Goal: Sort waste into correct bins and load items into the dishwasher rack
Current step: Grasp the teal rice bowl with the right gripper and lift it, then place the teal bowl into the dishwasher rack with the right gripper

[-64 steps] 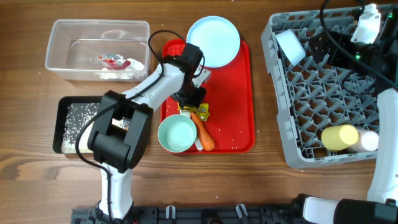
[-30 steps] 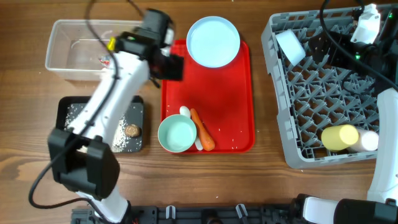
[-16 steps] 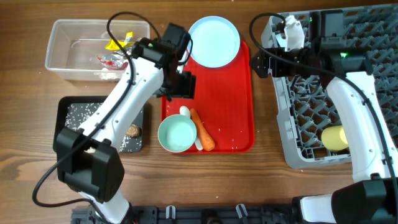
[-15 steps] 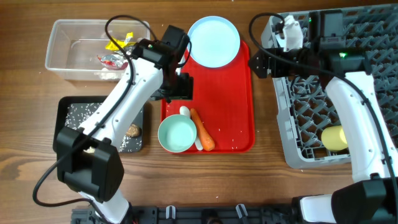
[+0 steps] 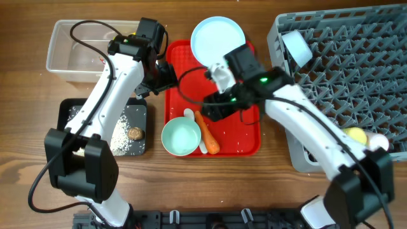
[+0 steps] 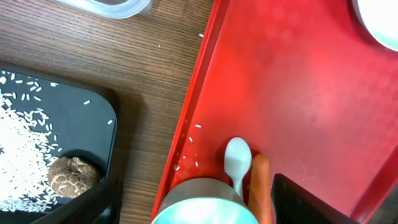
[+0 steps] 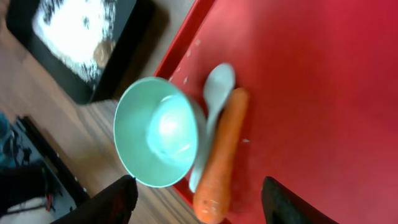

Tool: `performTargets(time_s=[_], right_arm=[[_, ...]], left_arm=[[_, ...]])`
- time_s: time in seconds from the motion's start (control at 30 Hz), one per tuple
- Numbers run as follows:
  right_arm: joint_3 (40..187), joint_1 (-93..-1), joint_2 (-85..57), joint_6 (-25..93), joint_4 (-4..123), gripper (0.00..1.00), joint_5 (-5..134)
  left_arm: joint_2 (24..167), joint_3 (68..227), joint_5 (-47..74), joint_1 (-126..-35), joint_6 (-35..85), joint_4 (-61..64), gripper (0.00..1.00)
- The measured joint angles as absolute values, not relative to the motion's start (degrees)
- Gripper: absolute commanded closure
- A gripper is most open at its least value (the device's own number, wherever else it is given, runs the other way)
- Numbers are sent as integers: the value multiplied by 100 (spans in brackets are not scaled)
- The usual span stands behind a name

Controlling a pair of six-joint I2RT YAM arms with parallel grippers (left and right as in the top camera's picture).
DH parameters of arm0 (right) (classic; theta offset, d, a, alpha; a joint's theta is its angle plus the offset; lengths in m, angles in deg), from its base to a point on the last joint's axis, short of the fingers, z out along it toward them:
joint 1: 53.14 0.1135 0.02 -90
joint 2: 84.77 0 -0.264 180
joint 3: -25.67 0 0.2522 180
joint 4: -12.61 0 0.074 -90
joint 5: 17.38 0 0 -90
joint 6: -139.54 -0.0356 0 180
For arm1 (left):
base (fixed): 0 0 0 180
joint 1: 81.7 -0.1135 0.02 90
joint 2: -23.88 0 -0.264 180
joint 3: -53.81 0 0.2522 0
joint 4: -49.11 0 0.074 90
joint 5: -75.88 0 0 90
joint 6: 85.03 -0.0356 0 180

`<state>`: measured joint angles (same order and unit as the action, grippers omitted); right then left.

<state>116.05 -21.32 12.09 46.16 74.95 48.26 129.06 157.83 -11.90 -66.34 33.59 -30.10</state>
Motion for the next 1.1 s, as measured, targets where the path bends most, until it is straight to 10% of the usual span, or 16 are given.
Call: performTargets(time_s=[0.23, 0.47, 0.6, 0.83, 1.1], right_arm=[[11590, -1549, 2223, 4616, 7432, 71, 4802], [11590, -1544, 2536, 4616, 7314, 73, 4764], [11697, -1544, 2940, 4638, 7471, 96, 4692], [11948, -1599, 2951, 4636, 7690, 96, 4649], [12464, -2703, 1128, 4496, 7672, 96, 5737]], left_arm=[[12906, 15783, -1280, -6669, 3359, -2975, 23], [12906, 15783, -1341, -7133, 3398, -2859, 21], [12906, 15783, -1339, -7133, 3426, -2826, 20], [12906, 15783, -1341, -7133, 3448, -2774, 0], [12906, 15783, -1339, -7133, 3488, -2715, 0]])
